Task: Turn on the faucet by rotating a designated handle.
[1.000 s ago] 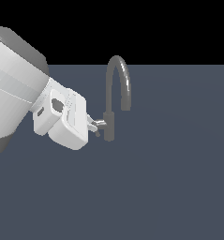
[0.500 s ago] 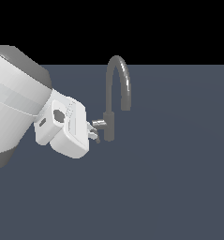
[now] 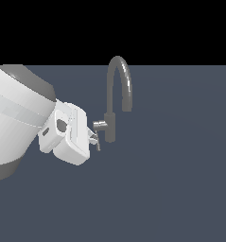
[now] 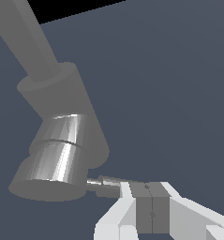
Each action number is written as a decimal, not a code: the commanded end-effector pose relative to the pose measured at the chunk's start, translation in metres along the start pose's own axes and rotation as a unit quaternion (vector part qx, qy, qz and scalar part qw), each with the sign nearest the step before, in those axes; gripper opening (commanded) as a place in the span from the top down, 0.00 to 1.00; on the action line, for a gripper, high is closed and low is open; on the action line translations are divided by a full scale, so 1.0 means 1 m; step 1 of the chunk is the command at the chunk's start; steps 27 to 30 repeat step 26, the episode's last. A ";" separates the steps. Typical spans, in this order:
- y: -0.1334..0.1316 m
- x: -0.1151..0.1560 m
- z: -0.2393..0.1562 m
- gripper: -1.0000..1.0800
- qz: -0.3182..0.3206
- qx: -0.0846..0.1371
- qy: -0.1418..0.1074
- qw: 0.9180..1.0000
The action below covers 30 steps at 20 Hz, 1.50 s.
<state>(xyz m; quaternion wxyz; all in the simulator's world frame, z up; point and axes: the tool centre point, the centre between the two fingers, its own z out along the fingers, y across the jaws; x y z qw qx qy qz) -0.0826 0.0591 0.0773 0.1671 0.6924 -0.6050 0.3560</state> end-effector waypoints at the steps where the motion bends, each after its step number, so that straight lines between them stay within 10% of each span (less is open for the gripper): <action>1: 0.013 -0.002 0.016 1.00 0.002 -0.014 0.008 1.000; 30: -0.022 -0.035 0.049 1.00 0.005 -0.016 0.010 1.000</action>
